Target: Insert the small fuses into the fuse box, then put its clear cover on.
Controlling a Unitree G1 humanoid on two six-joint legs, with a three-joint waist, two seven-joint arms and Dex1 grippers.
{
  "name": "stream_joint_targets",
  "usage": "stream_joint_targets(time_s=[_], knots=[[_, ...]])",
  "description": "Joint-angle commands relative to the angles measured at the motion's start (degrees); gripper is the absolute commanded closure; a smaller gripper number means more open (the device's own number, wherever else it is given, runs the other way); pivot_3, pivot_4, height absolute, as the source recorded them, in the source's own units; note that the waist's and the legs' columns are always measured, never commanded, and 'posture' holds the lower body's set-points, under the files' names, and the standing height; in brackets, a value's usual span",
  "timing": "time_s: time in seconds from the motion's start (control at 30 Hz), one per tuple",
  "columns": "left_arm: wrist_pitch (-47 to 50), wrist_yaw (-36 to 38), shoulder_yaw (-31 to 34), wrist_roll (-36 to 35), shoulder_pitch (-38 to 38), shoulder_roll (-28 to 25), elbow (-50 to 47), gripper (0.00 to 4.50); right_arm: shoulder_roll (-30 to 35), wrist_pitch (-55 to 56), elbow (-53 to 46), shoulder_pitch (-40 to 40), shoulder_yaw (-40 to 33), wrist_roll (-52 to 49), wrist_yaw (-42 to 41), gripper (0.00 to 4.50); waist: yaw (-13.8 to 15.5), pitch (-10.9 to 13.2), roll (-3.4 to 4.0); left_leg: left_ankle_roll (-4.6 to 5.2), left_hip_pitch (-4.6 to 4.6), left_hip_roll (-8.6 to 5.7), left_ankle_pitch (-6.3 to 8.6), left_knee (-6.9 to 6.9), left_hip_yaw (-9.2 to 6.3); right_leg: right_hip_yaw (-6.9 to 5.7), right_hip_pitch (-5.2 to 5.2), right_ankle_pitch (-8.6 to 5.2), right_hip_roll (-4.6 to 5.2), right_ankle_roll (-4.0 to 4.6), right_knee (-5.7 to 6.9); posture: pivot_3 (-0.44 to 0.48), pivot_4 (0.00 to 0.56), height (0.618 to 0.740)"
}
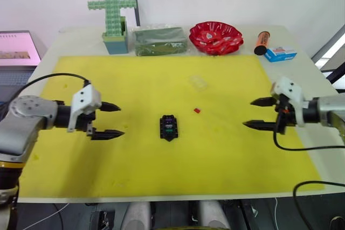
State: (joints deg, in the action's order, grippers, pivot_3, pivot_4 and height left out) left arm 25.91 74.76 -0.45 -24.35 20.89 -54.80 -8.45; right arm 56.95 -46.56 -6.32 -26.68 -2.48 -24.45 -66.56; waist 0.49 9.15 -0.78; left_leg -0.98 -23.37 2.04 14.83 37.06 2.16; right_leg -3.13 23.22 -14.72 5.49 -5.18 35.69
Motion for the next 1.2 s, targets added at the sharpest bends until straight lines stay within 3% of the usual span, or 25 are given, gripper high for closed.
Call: stream_joint_targets(time_s=[0.03, 0.23, 0.43, 0.7, 1.2], knots=[[0.1, -0.4, -1.3, 0.0, 1.6, 1.0, -2.3, 0.0, -2.9, -7.2, 1.3, -5.1, 3.2, -1.8, 2.0, 0.02, 0.1, 0.0, 0.0, 0.0, 0.0, 0.0, 0.0, 0.0, -0.02, 0.0, 0.0, 0.0, -0.01, 0.0, 0.02, 0.0, 0.15, 0.74], [0.0, -1.8, -3.9, 0.7, 3.2, 3.8, -4.0, 0.0, -12.5, -22.5, 13.4, -16.6, 7.5, -5.7, 3.7, 0.02, 0.1, 0.0, -0.01, 0.01, -0.01, -0.02, 0.0, 0.09, -0.03, 0.0, -0.01, 0.01, -0.01, 0.0, 0.12, 0.0, 0.15, 0.74], [0.1, -3.3, -3.3, 0.7, 0.9, 3.7, -5.9, 0.0, -17.4, -26.5, 23.0, -21.6, 8.6, -5.9, 4.8, 0.02, 0.2, 0.0, -0.01, 0.01, -0.02, -0.03, 0.0, 0.05, -0.07, -0.01, 0.02, 0.02, -0.01, -0.01, 0.2, 0.0, 0.15, 0.74], [0.2, -4.4, -2.6, 0.1, -1.0, 3.2, -7.8, 0.0, -20.7, -27.0, 29.5, -23.1, 10.3, -5.4, 4.8, 0.02, 0.1, 0.0, -0.01, 0.01, 0.01, -0.03, 0.0, 0.08, -0.07, 0.0, 0.02, 0.02, -0.02, -0.02, 0.29, 0.0, 0.15, 0.74], [-1.0, -5.3, -4.0, 1.1, 0.2, 4.4, -6.9, 0.0, -27.0, -33.1, 34.2, -23.0, 1.2, -8.1, 11.4, 0.02, -0.4, 0.0, -0.03, 0.01, 0.04, -0.01, 0.0, 0.05, -0.08, 0.0, 0.01, 0.02, -0.08, -0.02, 0.32, 0.0, 0.15, 0.74]])
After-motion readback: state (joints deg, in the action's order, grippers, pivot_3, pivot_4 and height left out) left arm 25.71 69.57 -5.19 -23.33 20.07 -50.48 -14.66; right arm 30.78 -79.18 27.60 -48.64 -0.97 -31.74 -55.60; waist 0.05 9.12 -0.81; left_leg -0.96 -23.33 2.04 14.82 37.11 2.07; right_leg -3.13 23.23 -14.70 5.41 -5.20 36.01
